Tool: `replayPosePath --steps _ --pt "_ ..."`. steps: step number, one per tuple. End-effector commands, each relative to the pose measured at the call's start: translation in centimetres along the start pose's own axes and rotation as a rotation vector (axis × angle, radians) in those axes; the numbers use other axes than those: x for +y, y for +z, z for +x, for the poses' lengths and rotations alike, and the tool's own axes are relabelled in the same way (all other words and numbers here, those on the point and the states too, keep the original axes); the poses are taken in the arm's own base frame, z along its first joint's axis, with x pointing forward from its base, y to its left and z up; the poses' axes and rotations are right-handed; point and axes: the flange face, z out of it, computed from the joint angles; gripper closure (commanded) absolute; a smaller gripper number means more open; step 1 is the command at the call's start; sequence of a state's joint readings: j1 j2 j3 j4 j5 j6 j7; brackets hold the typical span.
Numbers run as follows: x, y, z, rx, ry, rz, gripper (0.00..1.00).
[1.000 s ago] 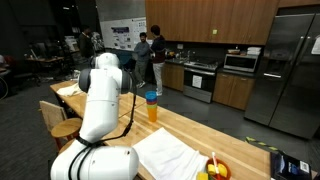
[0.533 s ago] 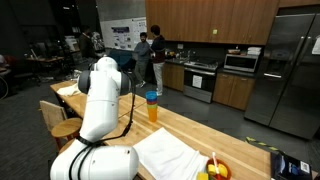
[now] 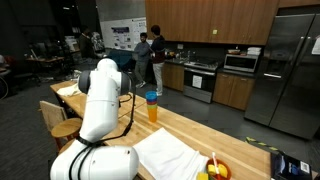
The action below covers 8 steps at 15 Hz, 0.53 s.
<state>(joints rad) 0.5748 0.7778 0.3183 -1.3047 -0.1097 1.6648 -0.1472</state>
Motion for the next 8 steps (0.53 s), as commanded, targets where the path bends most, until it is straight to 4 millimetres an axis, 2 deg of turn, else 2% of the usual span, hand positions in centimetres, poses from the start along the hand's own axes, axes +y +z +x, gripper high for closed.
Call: replayPosePath --steps 1,4,8 --pt "0.3 0.6 -1.6 -0.009 0.092 -0.077 0.0" --pt "1.6 1.9 -2.3 -0.041 0.193 -0.15 0.0" --pt "3.3 2.7 -2.4 -0.019 0.322 -0.178 0.0"
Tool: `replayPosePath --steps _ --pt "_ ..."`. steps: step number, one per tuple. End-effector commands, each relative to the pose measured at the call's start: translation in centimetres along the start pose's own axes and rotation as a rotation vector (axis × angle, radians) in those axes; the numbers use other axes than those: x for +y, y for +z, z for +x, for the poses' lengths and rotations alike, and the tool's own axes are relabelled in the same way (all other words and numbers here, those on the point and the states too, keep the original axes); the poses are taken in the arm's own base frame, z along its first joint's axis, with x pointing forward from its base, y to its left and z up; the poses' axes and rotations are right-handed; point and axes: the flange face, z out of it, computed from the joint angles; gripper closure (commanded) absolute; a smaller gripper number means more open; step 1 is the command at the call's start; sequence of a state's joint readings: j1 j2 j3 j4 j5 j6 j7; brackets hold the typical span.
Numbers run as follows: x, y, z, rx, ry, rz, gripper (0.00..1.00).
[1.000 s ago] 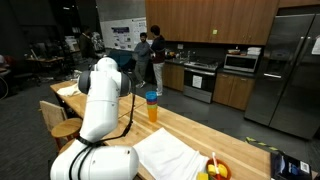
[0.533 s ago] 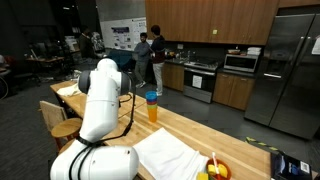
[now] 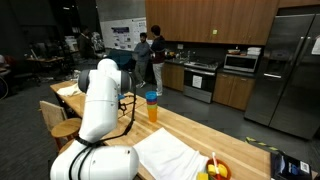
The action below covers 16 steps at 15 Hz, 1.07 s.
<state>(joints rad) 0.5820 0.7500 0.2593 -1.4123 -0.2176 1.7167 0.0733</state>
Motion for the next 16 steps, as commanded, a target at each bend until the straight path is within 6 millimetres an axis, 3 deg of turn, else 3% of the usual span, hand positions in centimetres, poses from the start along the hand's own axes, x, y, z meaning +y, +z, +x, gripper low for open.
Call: replayPosePath --steps 1,6,10,16 --pt "0.8 -0.3 -0.9 0.031 0.117 -0.041 0.0" --pt "1.5 -1.4 0.0 0.107 0.249 0.028 0.0" --pt "0.7 -2.2 0.6 0.138 0.261 0.094 0.0" --pt "-1.0 -0.9 2.1 0.133 0.198 0.181 0.0"
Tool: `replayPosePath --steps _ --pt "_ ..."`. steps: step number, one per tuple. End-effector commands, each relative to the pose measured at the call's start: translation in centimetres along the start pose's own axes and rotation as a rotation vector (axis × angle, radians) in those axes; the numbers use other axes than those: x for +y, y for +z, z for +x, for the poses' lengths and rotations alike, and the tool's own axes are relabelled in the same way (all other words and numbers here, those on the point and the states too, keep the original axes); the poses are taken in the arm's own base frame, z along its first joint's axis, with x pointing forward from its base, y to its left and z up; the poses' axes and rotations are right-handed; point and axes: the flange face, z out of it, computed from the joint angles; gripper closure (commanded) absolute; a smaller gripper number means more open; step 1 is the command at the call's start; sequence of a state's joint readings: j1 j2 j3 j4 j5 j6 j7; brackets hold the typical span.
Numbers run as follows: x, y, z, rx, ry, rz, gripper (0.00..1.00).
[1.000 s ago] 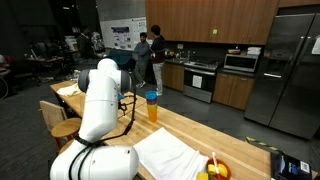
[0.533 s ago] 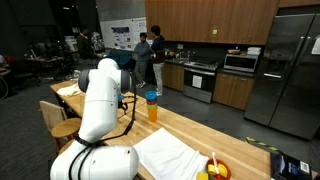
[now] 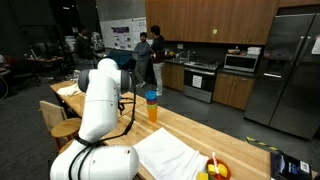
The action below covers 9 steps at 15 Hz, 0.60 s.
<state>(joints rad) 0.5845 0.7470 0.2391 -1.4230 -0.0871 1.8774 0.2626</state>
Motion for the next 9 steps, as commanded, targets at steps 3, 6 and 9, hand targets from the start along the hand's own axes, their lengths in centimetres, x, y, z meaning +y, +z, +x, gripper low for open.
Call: replayPosePath --steps 3,6,9 --pt "-1.6 1.3 0.8 -0.021 -0.064 0.069 0.0" --pt "-1.8 2.4 1.3 -0.035 -0.083 0.061 0.0" --pt "-1.6 3.3 1.9 -0.044 -0.096 0.059 0.0"
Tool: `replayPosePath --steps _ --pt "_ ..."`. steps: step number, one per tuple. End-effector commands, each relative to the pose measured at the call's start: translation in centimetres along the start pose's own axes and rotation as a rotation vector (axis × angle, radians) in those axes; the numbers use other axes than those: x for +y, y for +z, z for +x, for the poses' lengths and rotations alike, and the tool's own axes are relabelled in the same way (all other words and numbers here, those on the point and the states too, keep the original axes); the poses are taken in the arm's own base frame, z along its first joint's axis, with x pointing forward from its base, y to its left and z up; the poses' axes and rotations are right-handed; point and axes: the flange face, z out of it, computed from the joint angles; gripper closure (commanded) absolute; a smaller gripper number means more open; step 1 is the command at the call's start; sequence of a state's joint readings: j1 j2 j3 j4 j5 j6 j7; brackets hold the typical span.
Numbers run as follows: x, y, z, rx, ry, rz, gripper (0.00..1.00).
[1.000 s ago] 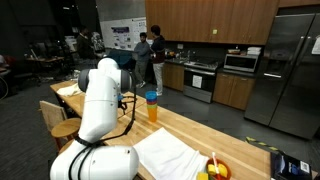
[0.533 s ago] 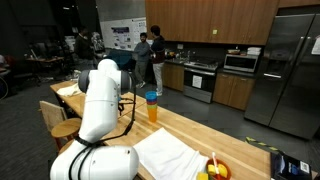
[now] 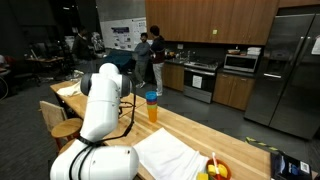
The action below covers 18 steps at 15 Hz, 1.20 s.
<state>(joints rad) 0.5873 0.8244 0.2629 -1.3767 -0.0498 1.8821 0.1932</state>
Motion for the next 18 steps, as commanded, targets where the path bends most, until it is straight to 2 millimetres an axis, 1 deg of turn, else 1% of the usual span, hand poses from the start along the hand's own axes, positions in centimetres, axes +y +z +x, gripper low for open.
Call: replayPosePath --steps 1,3,7,8,9,10,12,13,14,15,16,18 --pt "0.3 0.5 1.1 -0.009 -0.026 -0.001 0.0" --pt "0.7 0.9 1.5 -0.009 -0.033 -0.022 0.0" --pt "1.6 1.1 2.3 -0.001 -0.047 -0.053 0.0" --pt "1.5 1.1 2.2 0.001 -0.054 -0.059 0.25" --pt "1.7 1.0 2.4 0.002 -0.057 -0.065 0.26" --pt "1.7 1.0 2.3 0.002 -0.06 -0.068 0.31" --pt "1.7 0.7 2.2 0.003 -0.061 -0.072 0.46" --pt "1.7 0.5 2.1 0.003 -0.06 -0.074 0.56" --pt "1.7 0.4 1.6 0.001 -0.059 -0.084 0.63" --pt "2.0 0.2 1.6 0.001 -0.051 -0.092 0.7" --pt "2.4 -0.2 1.1 0.002 -0.036 -0.099 0.79" --pt "3.5 -1.1 0.2 0.009 0.008 -0.123 0.92"
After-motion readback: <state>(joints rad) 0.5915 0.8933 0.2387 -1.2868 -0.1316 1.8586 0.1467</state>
